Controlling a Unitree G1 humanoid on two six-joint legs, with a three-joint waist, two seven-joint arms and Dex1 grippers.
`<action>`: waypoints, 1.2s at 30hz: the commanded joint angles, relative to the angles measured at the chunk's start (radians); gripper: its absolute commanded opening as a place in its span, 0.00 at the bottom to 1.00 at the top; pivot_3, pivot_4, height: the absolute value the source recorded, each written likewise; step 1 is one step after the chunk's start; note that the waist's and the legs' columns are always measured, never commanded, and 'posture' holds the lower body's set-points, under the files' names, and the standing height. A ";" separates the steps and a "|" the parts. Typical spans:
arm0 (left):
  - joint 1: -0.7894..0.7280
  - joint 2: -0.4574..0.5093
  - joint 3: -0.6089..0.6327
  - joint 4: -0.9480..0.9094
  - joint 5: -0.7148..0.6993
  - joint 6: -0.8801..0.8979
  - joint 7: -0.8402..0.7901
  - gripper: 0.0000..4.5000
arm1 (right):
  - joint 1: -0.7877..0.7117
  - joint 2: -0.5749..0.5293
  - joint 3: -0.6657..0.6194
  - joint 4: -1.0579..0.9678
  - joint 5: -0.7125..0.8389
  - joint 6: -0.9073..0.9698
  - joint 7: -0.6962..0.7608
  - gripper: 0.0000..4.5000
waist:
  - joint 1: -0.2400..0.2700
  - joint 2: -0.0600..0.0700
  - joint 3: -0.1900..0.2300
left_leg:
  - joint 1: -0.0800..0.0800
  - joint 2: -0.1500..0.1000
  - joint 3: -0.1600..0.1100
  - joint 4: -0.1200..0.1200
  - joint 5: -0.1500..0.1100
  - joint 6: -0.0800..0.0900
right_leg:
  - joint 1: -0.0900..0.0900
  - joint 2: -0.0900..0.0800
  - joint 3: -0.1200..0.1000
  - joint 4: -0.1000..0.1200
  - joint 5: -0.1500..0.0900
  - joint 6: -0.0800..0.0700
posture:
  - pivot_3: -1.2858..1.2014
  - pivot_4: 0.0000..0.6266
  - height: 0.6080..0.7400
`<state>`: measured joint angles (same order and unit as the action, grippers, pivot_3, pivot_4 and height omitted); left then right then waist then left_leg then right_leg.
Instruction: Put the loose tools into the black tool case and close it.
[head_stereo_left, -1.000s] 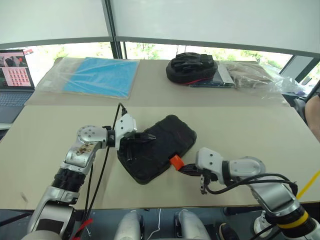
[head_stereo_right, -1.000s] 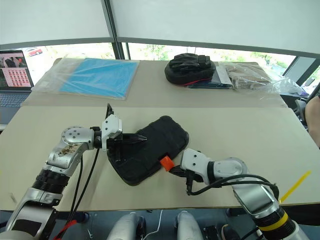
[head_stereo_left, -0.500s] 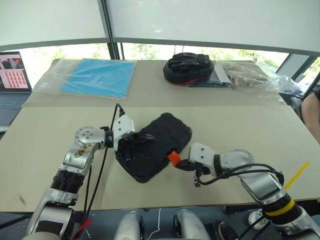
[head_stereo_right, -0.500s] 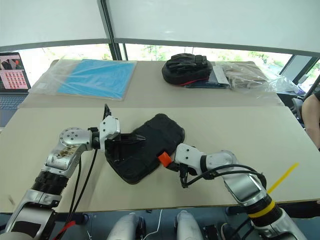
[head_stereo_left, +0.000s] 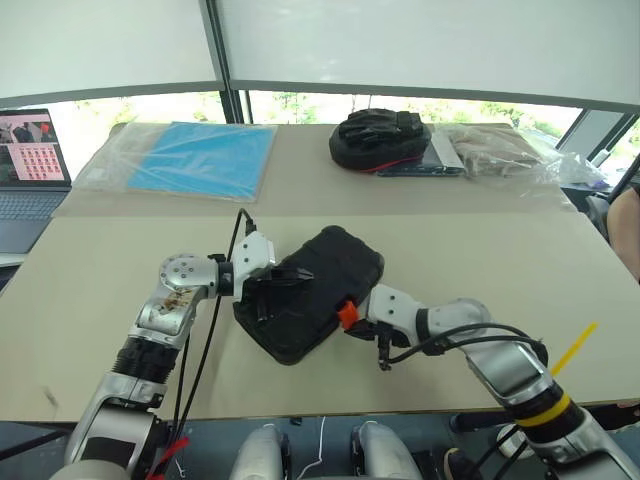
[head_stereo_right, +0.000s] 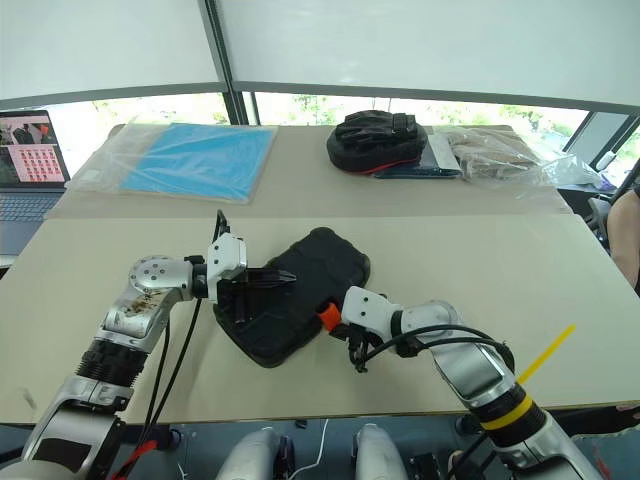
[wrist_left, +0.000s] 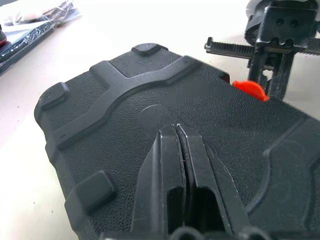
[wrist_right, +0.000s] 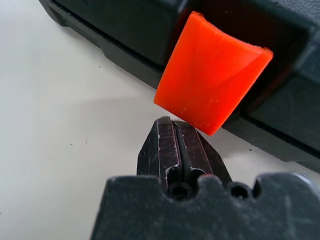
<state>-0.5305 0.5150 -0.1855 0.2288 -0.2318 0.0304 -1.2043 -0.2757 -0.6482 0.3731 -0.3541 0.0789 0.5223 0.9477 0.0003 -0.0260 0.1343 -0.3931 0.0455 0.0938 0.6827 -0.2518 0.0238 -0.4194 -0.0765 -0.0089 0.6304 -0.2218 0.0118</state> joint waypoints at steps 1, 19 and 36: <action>0.021 -0.002 -0.052 0.067 0.049 0.012 -0.020 0.02 | 0.055 -0.053 -0.091 -0.098 0.047 0.021 0.005 0.00 | 0.003 0.000 0.000 | 0.000 0.000 0.000 0.000 0.000 0.000 | 0.000 0.000 0.000 0.000 0.000 0.000 | 0.52 0.24 1.00; 0.017 0.011 -0.043 0.096 0.057 -0.001 -0.026 0.02 | -0.016 0.026 -0.082 -0.027 0.067 -0.026 -0.046 0.00 | 0.007 0.000 0.000 | 0.001 0.001 0.000 0.000 0.000 0.000 | 0.000 0.001 0.001 0.000 -0.001 0.002 | 0.52 0.24 1.00; 0.047 0.016 -0.053 0.056 0.065 0.047 -0.017 0.02 | -0.091 0.139 -0.063 0.081 0.016 -0.115 -0.074 0.00 | -0.010 0.000 0.000 | 0.003 0.002 0.001 -0.002 0.000 0.000 | -0.001 0.003 0.002 0.001 -0.002 0.002 | 0.52 0.24 1.00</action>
<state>-0.5319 0.5312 -0.1772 0.2435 -0.2165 0.0453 -1.2130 -0.3240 -0.5255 0.3445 -0.2231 0.0803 0.4558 0.8906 -0.0100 -0.0258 0.1339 -0.3905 0.0475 0.0942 0.6809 -0.2516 0.0237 -0.4201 -0.0738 -0.0063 0.6310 -0.2233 0.0140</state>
